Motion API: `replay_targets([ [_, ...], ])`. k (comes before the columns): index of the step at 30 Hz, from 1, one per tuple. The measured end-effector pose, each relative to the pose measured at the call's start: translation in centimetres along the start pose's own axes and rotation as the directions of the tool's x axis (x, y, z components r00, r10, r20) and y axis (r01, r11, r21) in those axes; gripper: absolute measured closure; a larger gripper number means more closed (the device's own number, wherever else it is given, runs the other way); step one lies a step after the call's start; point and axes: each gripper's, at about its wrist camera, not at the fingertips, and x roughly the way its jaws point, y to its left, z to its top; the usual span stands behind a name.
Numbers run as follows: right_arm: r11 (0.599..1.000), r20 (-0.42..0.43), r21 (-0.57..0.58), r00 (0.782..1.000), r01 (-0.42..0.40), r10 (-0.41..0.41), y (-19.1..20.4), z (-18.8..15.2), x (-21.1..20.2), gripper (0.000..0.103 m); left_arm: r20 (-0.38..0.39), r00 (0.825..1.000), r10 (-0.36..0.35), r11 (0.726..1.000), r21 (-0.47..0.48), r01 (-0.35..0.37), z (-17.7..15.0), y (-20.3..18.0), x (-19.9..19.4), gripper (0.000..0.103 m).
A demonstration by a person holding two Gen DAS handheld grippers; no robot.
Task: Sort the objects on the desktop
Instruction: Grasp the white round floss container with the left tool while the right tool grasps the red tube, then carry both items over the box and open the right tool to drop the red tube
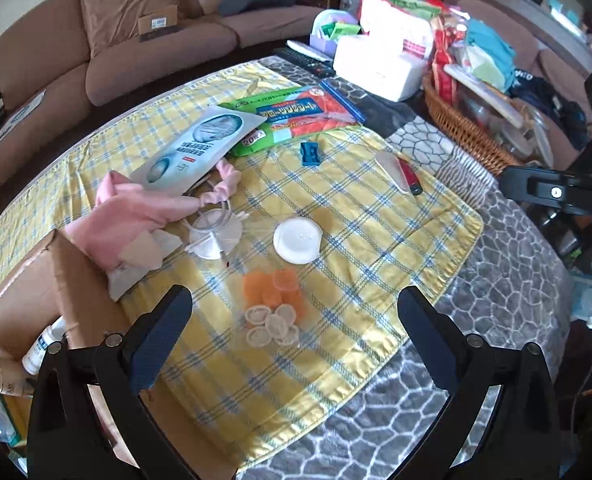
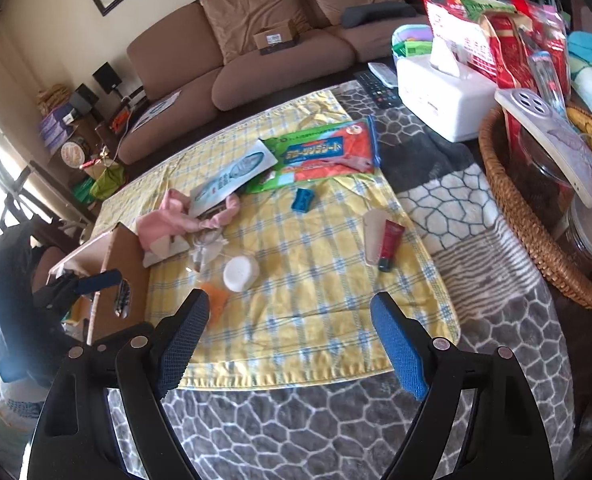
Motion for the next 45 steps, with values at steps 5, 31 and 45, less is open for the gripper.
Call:
replay_targets([
  [5,1.0,-0.011,0.004,1.0,0.023,-0.022,-3.8,-0.1,1.6,0.018,-0.015,0.996,0.09,0.994,0.07,-0.088,1.4,-1.9,5.4,0.001],
  [31,0.99,-0.059,0.133,0.998,0.038,-0.031,-8.7,2.7,10.8,0.049,0.173,0.922,-0.345,0.877,-0.289,0.383,1.1,4.9,-2.4,0.06],
  [45,0.995,-0.028,0.018,0.994,0.103,-0.103,-6.0,2.2,8.5,0.087,0.228,0.953,-0.201,0.903,-0.333,0.27,-5.5,17.0,-14.1,0.06],
])
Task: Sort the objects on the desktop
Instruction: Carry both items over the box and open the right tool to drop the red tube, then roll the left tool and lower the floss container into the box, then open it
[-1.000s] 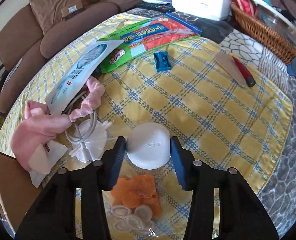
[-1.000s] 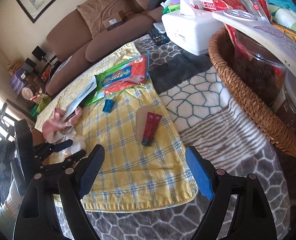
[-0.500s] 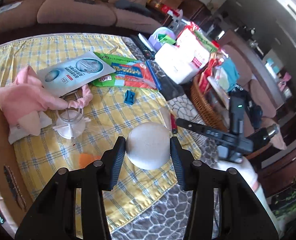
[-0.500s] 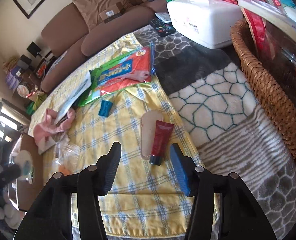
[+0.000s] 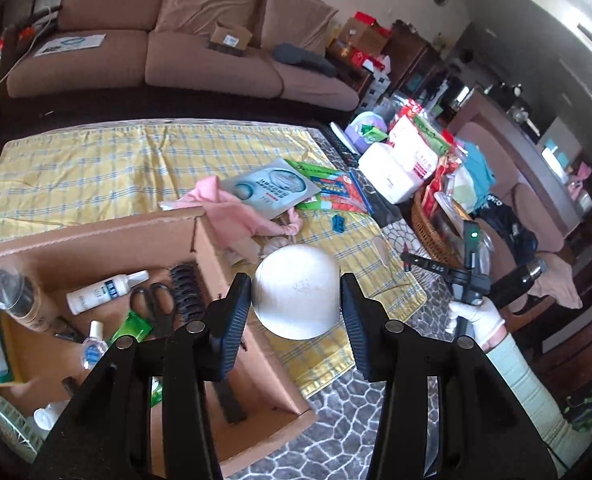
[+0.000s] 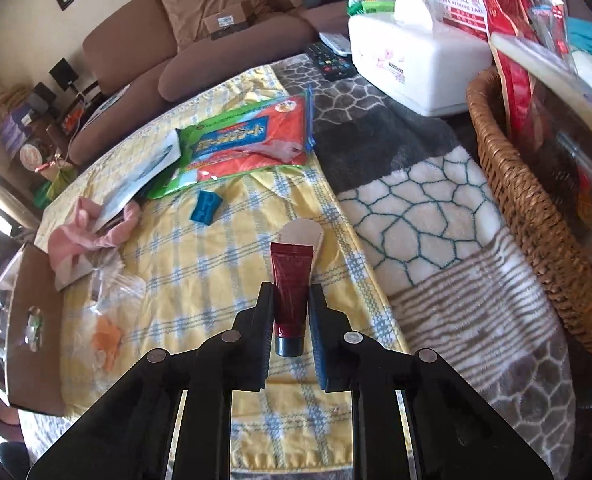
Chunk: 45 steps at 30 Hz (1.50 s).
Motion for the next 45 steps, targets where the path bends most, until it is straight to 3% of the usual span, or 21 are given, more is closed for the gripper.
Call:
replay_targets([
  [4,0.996,0.004,-0.056,0.997,-0.074,0.075,4.1,-0.8,-3.9,0.087,-0.003,1.0,-0.003,0.998,-0.065,0.003,-2.4,3.4,-2.5,0.06],
  [8,0.971,0.011,-0.163,0.984,-0.172,0.177,11.9,-1.5,-7.5,0.087,0.018,0.999,0.049,0.994,-0.103,-0.046,-4.6,6.6,-5.8,0.06],
  [14,0.876,-0.09,-0.295,0.924,-0.381,0.371,27.0,-3.5,-8.2,0.087,-0.022,0.989,0.143,0.984,-0.108,-0.145,-6.8,10.3,-8.3,0.06],
  [17,0.836,-0.177,-0.35,0.906,-0.422,0.383,33.9,-5.2,-5.8,0.087,-0.026,0.988,0.153,0.981,-0.117,-0.155,-7.8,11.5,-9.1,0.06],
  [20,0.815,-0.267,-0.364,0.889,-0.45,0.371,39.2,-7.0,-2.3,0.087,-0.024,0.99,0.138,0.981,-0.135,-0.14,-8.5,12.8,-9.8,0.06],
  [24,0.815,-0.357,-0.407,0.893,-0.413,0.274,44.0,-9.3,2.2,0.085,-0.012,0.996,0.089,0.984,-0.152,-0.09,-8.9,13.8,-10.3,0.06],
  [27,0.825,-0.389,-0.425,0.898,-0.373,0.206,45.0,-10.3,4.6,0.076,-0.004,0.999,0.043,0.984,-0.172,-0.043,-8.6,14.3,-10.3,0.06],
  [28,0.829,-0.383,-0.422,0.901,-0.367,0.203,45.0,-10.4,4.7,0.064,0.002,1.0,0.022,0.983,-0.184,-0.021,-8.5,14.7,-10.3,0.06],
  [29,0.834,-0.37,-0.409,0.902,-0.371,0.22,44.9,-10.3,4.4,0.059,0.012,1.0,-0.011,0.979,-0.204,0.013,-8.5,15.1,-10.4,0.06],
  [31,0.832,-0.348,-0.337,0.879,-0.442,0.326,44.4,-9.6,3.2,0.058,0.054,0.992,-0.117,0.952,-0.277,0.127,-8.6,16.4,-10.5,0.06],
  [34,0.772,-0.277,-0.22,0.797,-0.596,0.537,43.1,-8.7,0.1,0.052,0.139,0.954,-0.265,0.87,-0.392,0.299,-9.1,18.1,-10.6,0.06],
  [36,0.722,-0.224,-0.291,0.778,-0.628,0.587,43.2,-8.8,-2.4,0.047,0.195,0.921,-0.337,0.81,-0.438,0.389,-9.5,18.9,-10.7,0.06],
  [39,0.622,-0.197,-0.391,0.722,-0.678,0.663,43.8,-9.6,-5.4,0.035,0.287,0.845,-0.45,0.7,-0.474,0.534,-10.2,19.6,-10.7,0.06],
  [40,0.596,-0.197,-0.376,0.689,-0.71,0.697,43.8,-9.8,-5.8,0.032,0.319,0.811,-0.49,0.658,-0.475,0.584,-10.3,19.8,-10.5,0.06],
  [42,0.537,-0.214,-0.293,0.602,-0.791,0.769,43.7,-9.9,-5.7,0.031,0.384,0.736,-0.558,0.571,-0.466,0.676,-10.8,19.6,-10.3,0.06],
  [45,0.429,-0.195,-0.202,0.466,-0.88,0.863,43.4,-10.2,-5.6,0.031,0.461,0.652,-0.602,0.473,-0.452,0.756,-11.8,18.9,-10.0,0.06],
])
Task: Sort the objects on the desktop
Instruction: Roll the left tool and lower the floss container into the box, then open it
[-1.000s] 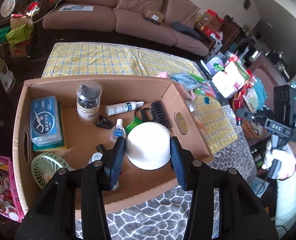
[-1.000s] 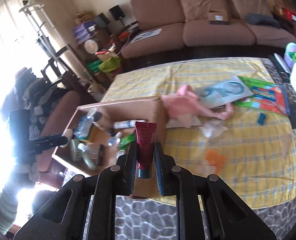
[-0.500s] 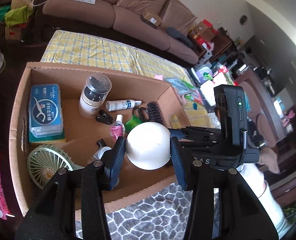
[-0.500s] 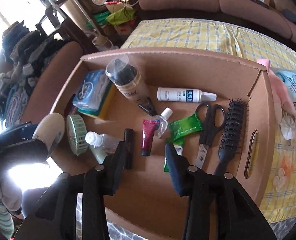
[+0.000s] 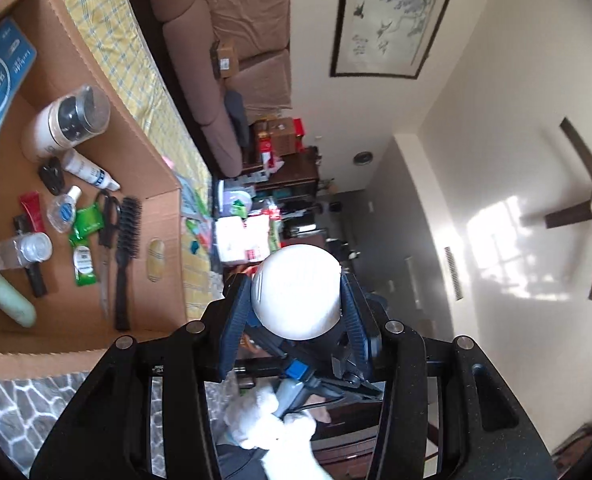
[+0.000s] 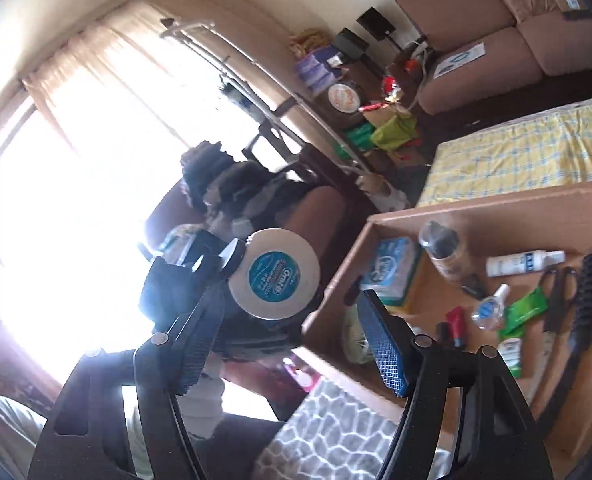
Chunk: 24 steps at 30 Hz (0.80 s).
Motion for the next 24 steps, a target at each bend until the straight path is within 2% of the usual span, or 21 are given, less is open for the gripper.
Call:
replay_targets([
  [2,0.999,0.042,-0.052,0.999,0.003,-0.001,1.0,-0.2,-0.3,0.031,0.004,0.999,-0.049,0.998,-0.04,0.049,-0.5,0.8,0.2,0.06],
  [5,0.973,0.017,-0.209,0.996,0.094,-0.093,3.4,-0.1,0.1,0.03,-0.012,0.997,-0.071,0.995,-0.072,0.07,-1.0,1.6,0.6,0.06],
  [8,0.893,-0.028,-0.409,0.975,0.189,-0.219,6.1,-0.1,1.0,0.027,-0.031,0.998,-0.05,0.996,-0.076,0.047,-0.9,2.0,1.0,0.06],
  [11,0.795,-0.081,-0.567,0.946,0.215,-0.314,8.0,-0.4,2.4,0.027,-0.061,0.997,-0.039,0.997,-0.066,0.035,-0.8,1.8,1.3,0.06],
  [14,0.736,-0.122,-0.643,0.921,0.21,-0.37,8.5,-0.5,3.9,0.027,-0.086,0.996,-0.036,0.998,-0.058,0.031,-0.7,1.2,1.0,0.06],
  [17,0.74,-0.149,-0.648,0.922,0.183,-0.358,8.2,-0.2,4.7,0.03,-0.098,0.994,-0.037,0.997,-0.064,0.03,-0.5,1.3,0.9,0.06],
  [19,0.756,-0.176,-0.636,0.924,0.155,-0.338,8.0,-0.1,4.7,0.044,-0.104,0.994,-0.043,0.997,-0.065,0.036,-0.4,0.9,0.2,0.06],
  [21,0.771,-0.186,-0.619,0.925,0.152,-0.332,7.6,0.4,4.7,0.053,-0.101,0.994,-0.035,0.998,-0.061,0.029,-0.2,0.8,-0.1,0.06],
  [24,0.779,-0.199,-0.608,0.92,0.155,-0.338,7.2,0.8,5.1,0.055,-0.1,0.995,0.021,0.999,-0.04,-0.026,0.5,0.5,-0.4,0.061],
])
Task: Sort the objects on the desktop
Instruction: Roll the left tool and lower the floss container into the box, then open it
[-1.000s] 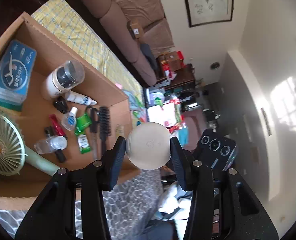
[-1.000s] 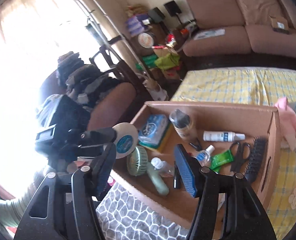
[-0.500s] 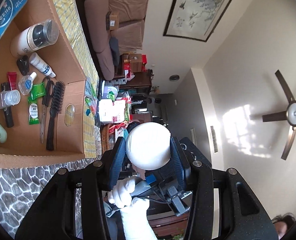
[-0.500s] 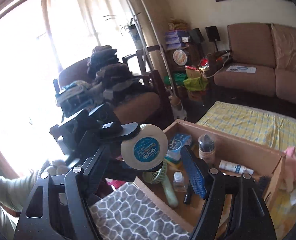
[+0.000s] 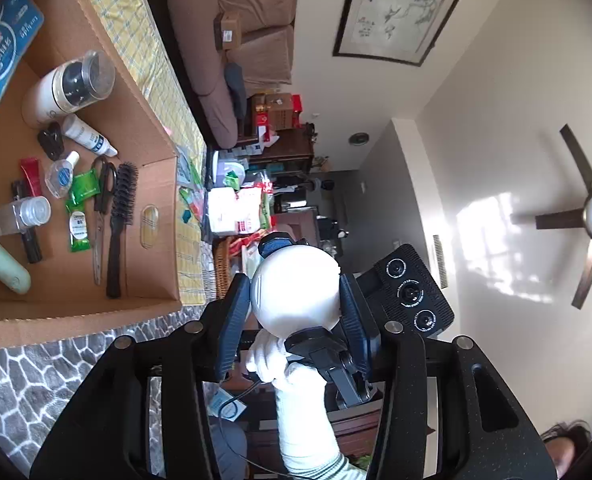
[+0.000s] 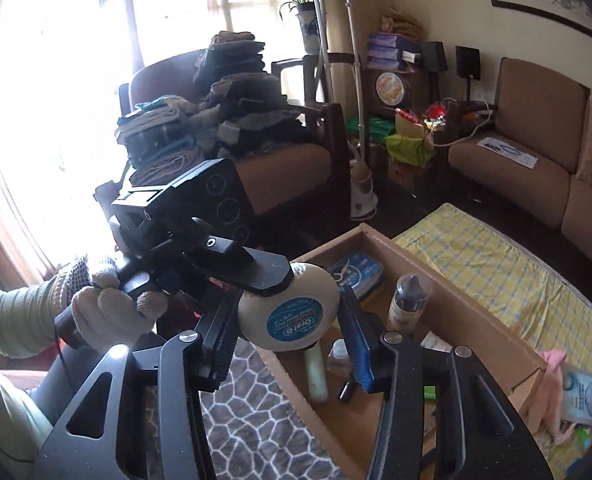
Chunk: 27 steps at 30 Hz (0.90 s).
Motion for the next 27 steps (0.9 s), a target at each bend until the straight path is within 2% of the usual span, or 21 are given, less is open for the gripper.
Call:
replay_targets([
  [2,1.0,-0.023,-0.006,1.0,0.017,-0.017,-0.1,0.1,0.6,0.055,-0.005,0.998,0.065,0.998,0.018,-0.065,0.6,-0.3,-0.4,0.057],
  [3,1.0,-0.037,-0.003,0.999,0.029,-0.029,-0.4,0.2,1.1,0.055,-0.002,0.992,0.123,0.992,0.029,-0.123,0.9,-0.6,-0.7,0.051],
  [4,0.999,-0.049,0.003,0.998,0.042,-0.042,-0.7,0.3,1.5,0.055,0.012,0.984,0.175,0.984,0.038,-0.176,1.3,-0.9,-1.1,0.032],
  [5,0.999,-0.06,0.009,0.997,0.049,-0.048,-1.1,0.3,2.0,0.055,0.026,0.976,0.216,0.975,0.046,-0.217,1.6,-1.1,-1.6,0.024],
  [7,0.996,-0.097,0.026,0.992,0.08,-0.077,-2.3,0.3,3.1,0.055,0.07,0.942,0.329,0.94,0.068,-0.334,2.3,-1.8,-2.8,0.024],
  [9,0.99,-0.166,0.049,0.979,0.13,-0.12,-3.8,0.0,5.2,0.055,0.126,0.905,0.407,0.903,0.096,-0.419,2.8,-2.6,-3.8,0.024],
  [14,0.946,-0.365,0.208,0.917,0.249,-0.161,-8.6,-1.5,11.8,0.055,0.171,0.822,0.543,0.802,0.183,-0.569,3.0,-3.7,-3.9,0.024],
  [16,0.908,-0.423,0.303,0.894,0.289,-0.144,-10.5,-2.6,13.9,0.055,0.18,0.799,0.574,0.771,0.21,-0.601,2.9,-3.8,-3.6,0.024],
  [17,0.893,-0.437,0.341,0.891,0.294,-0.127,-11.3,-3.1,14.6,0.055,0.179,0.794,0.581,0.764,0.217,-0.608,2.8,-3.7,-3.5,0.024],
  [19,0.885,-0.463,0.346,0.877,0.311,-0.127,-11.7,-4.0,15.4,0.055,0.171,0.791,0.588,0.757,0.228,-0.612,2.7,-3.6,-3.2,0.024],
  [22,0.897,-0.527,0.297,0.839,0.328,-0.133,-11.2,-5.2,15.5,0.055,0.155,0.778,0.609,0.735,0.261,-0.626,2.6,-3.8,-2.6,0.024],
  [24,0.914,-0.593,0.23,0.793,0.335,-0.142,-10.6,-6.1,15.4,0.055,0.152,0.763,0.628,0.712,0.283,-0.642,2.6,-3.7,-1.8,0.024],
  [27,0.933,-0.681,0.171,0.723,0.318,-0.121,-9.8,-7.9,15.7,0.054,0.136,0.769,0.624,0.719,0.283,-0.634,2.8,-3.4,-0.8,0.024],
])
